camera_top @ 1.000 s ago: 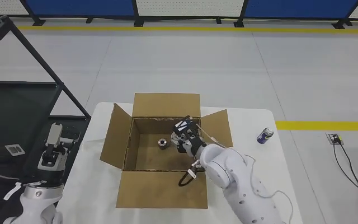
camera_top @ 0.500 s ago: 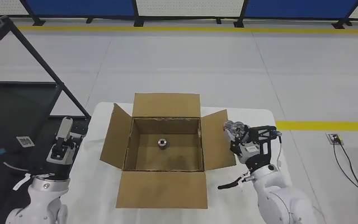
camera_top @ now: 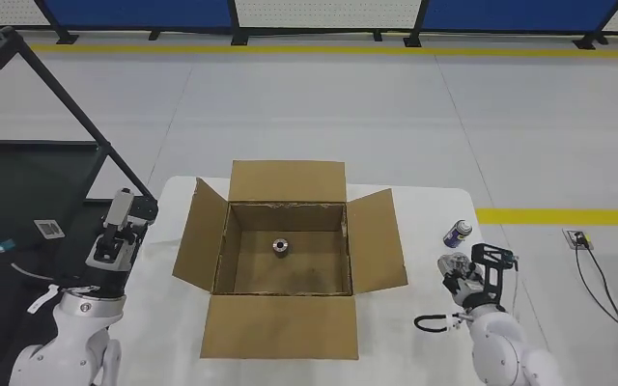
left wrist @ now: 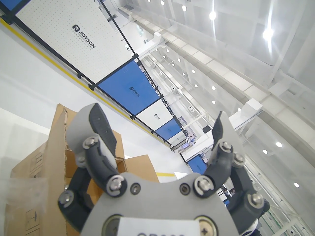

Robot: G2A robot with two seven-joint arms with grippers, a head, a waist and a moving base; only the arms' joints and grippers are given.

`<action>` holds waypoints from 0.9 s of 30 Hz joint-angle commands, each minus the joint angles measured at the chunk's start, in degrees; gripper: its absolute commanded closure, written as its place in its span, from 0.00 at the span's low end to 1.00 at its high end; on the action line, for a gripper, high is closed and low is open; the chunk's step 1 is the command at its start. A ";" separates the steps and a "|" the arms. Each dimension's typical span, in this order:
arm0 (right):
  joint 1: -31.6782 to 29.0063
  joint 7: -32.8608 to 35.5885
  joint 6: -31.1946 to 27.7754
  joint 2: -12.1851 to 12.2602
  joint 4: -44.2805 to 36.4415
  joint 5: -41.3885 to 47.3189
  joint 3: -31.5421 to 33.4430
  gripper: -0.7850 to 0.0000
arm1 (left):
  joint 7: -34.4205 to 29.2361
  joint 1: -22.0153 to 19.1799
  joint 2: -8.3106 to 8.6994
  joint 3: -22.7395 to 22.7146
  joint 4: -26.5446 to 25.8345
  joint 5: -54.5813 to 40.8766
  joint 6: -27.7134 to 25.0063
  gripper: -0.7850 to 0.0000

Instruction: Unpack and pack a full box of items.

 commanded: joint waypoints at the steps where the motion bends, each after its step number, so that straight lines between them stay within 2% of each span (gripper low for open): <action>1: 1.72 1.59 0.24 0.15 3.10 -1.25 0.05 1.00 | 0.15 -0.12 0.02 -0.14 0.07 -0.02 -0.01 0.00; 11: 9.04 6.84 3.85 0.60 13.94 -4.96 -0.04 1.00 | 0.20 0.03 0.08 -0.52 0.36 -0.16 0.22 0.00; 18: 11.16 9.36 5.20 0.77 16.16 -8.86 -1.62 1.00 | 0.20 0.03 0.08 -0.52 0.36 -0.16 0.22 0.00; 27: 11.94 10.19 5.26 0.87 17.75 -8.79 -2.02 1.00 | 0.20 0.03 0.08 -0.52 0.36 -0.16 0.22 0.00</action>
